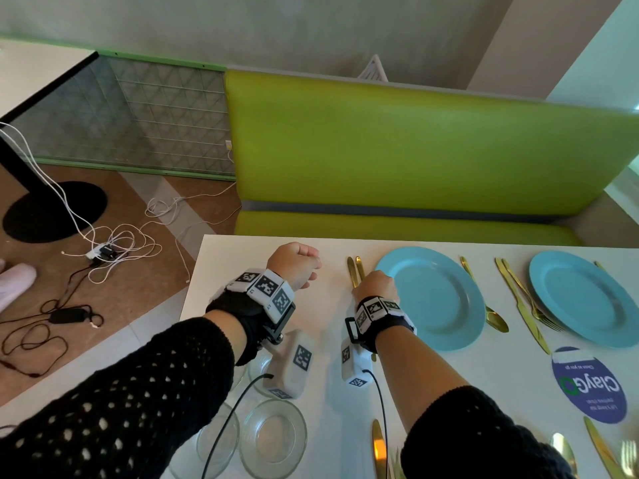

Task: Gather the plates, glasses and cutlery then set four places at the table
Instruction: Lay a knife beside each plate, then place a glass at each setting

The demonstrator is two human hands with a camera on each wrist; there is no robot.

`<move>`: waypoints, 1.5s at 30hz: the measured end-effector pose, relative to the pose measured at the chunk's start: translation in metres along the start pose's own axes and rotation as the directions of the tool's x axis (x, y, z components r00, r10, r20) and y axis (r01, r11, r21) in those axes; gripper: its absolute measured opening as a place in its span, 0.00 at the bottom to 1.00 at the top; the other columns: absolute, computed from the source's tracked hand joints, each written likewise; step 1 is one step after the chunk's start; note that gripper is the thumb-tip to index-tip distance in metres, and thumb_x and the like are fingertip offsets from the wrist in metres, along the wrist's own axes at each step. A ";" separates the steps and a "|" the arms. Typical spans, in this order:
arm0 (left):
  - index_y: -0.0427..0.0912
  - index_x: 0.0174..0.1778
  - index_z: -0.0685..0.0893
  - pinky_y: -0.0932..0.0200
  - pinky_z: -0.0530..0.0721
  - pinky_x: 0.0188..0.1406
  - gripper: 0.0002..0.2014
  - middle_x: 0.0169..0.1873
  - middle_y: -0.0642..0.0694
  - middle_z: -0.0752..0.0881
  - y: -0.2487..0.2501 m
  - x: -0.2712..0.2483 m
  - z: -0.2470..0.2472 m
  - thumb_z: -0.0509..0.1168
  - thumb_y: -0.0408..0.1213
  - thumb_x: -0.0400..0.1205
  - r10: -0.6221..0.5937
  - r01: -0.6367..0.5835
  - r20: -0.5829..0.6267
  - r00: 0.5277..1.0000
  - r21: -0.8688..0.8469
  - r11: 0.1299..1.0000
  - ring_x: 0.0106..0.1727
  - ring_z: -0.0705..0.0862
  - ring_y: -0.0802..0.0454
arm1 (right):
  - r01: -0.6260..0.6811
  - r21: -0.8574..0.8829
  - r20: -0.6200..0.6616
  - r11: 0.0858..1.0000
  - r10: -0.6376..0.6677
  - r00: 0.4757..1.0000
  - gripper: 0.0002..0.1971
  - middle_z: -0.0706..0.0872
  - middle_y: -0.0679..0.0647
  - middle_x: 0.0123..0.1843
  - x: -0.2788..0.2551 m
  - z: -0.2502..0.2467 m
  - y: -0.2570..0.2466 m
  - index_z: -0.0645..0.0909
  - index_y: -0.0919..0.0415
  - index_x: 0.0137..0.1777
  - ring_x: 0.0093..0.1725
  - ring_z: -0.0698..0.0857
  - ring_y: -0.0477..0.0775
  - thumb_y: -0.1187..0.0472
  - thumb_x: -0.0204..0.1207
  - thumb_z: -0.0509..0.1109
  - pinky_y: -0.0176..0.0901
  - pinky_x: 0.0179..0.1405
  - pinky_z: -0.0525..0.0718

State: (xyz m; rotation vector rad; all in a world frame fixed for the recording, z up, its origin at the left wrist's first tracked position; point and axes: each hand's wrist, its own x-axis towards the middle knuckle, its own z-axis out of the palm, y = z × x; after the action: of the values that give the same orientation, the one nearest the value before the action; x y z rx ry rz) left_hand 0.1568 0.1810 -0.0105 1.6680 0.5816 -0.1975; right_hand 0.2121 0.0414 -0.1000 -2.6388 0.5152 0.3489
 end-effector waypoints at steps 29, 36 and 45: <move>0.48 0.36 0.78 0.65 0.77 0.30 0.09 0.37 0.49 0.84 -0.027 -0.132 -0.020 0.63 0.30 0.80 0.083 -0.081 0.143 0.986 -0.025 0.996 0.34 0.81 0.55 | 0.264 -0.003 0.167 0.965 -0.259 0.951 0.16 0.87 0.55 0.62 -0.150 -0.058 0.051 0.86 0.61 0.58 0.62 0.83 0.55 0.53 0.74 0.73 0.45 0.65 0.80; 0.47 0.36 0.77 0.66 0.75 0.26 0.08 0.35 0.47 0.83 -0.072 -0.196 -0.060 0.65 0.32 0.80 0.128 -0.139 0.178 0.976 0.051 0.989 0.30 0.79 0.55 | 0.228 -0.021 0.264 0.973 -0.215 0.940 0.20 0.85 0.55 0.64 -0.218 -0.019 0.083 0.84 0.56 0.61 0.49 0.80 0.49 0.56 0.69 0.78 0.43 0.64 0.83; 0.36 0.43 0.82 0.66 0.73 0.24 0.16 0.41 0.44 0.83 -0.165 -0.204 -0.100 0.70 0.49 0.77 -0.388 0.150 0.228 0.893 0.663 0.733 0.34 0.84 0.51 | 0.218 0.056 0.358 0.974 -0.223 0.907 0.50 0.77 0.56 0.73 -0.260 0.021 0.088 0.57 0.55 0.81 0.73 0.75 0.55 0.52 0.62 0.83 0.46 0.72 0.73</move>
State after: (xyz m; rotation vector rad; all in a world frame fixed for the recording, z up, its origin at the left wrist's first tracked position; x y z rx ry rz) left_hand -0.1164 0.2365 -0.0447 2.1175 0.5089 -0.9942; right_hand -0.0615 0.0547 -0.0674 -2.4999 0.0959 0.7365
